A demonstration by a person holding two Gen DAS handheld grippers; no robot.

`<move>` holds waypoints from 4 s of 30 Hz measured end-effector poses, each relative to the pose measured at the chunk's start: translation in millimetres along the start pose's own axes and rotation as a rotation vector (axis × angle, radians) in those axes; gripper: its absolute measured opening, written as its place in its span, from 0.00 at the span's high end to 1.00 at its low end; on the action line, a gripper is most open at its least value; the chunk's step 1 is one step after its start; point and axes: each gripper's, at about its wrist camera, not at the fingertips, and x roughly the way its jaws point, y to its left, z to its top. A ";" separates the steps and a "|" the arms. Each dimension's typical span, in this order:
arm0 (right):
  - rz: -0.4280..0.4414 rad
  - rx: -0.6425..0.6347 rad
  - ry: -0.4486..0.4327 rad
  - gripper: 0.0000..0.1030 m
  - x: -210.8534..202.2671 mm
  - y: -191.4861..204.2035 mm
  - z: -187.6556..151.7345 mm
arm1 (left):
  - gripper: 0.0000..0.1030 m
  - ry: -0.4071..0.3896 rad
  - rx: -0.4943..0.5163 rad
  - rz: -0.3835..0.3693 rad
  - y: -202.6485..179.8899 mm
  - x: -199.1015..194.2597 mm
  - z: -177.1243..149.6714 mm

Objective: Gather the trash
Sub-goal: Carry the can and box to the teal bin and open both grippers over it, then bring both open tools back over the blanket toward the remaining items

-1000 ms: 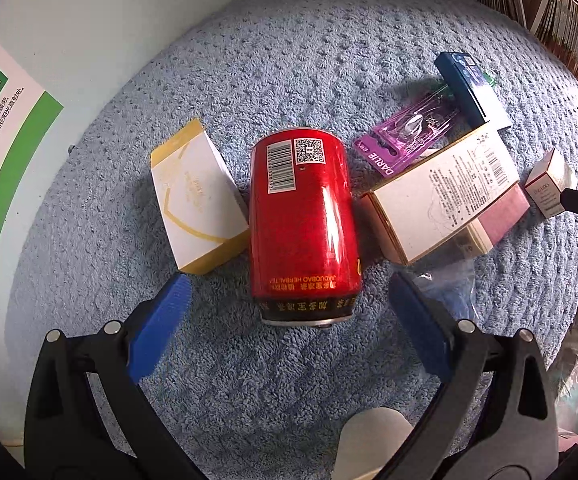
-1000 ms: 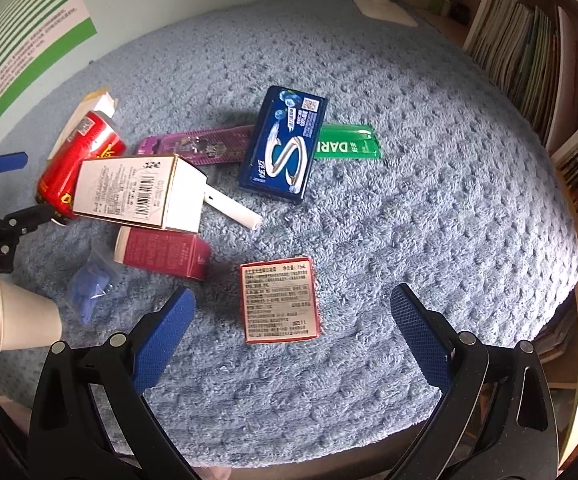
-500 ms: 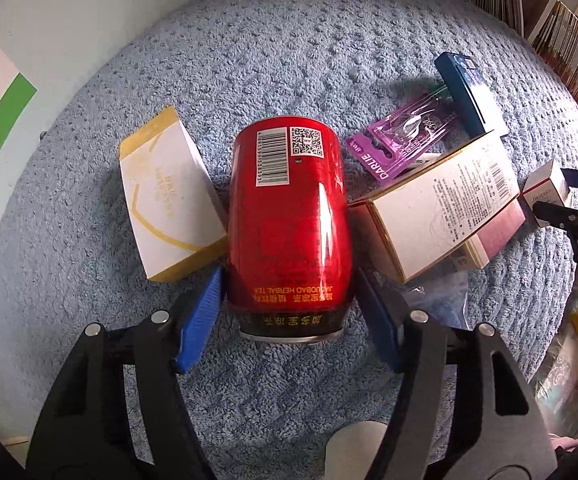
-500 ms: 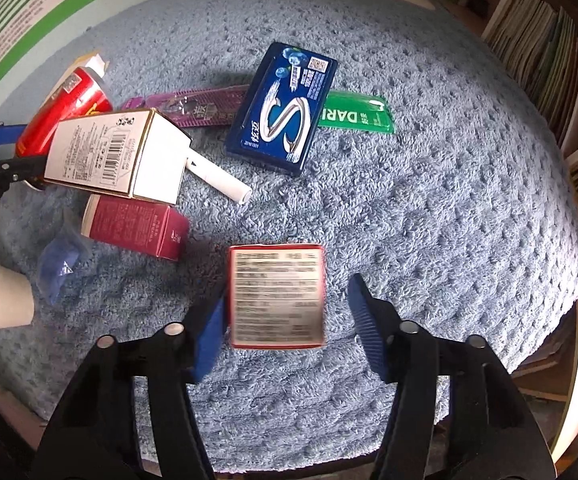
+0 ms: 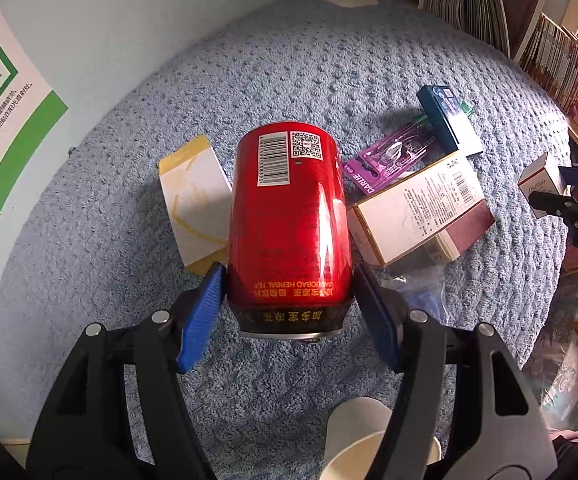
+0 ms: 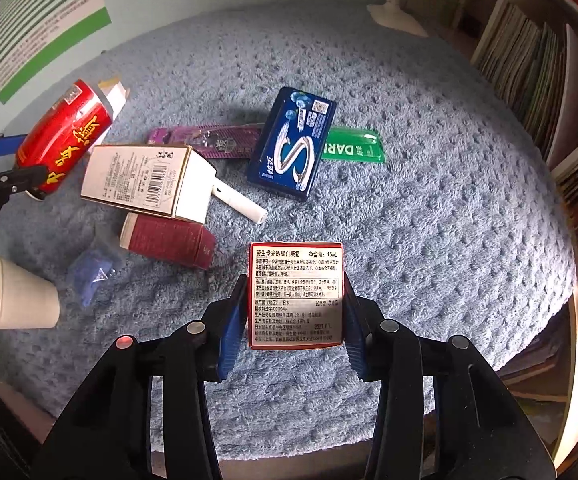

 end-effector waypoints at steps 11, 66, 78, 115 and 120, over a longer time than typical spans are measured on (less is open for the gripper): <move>-0.035 0.061 -0.089 0.58 -51.8 -6.4 -26.4 | 0.39 -0.095 0.089 -0.028 -31.6 -44.5 -0.1; 0.004 1.057 0.061 0.30 -28.8 -169.4 -403.8 | 0.17 0.184 1.123 -0.327 -483.1 32.1 -118.5; -0.011 1.091 0.062 0.30 -38.5 -183.9 -419.7 | 0.15 0.196 1.087 -0.326 -478.3 36.8 -108.0; 0.140 0.192 -0.123 0.13 -100.8 -84.2 -143.2 | 0.07 -0.126 0.647 -0.133 -247.7 -67.5 -5.5; 0.171 0.056 -0.138 0.13 -99.6 -47.2 -102.3 | 0.07 -0.149 0.556 -0.112 -202.3 -72.6 -2.5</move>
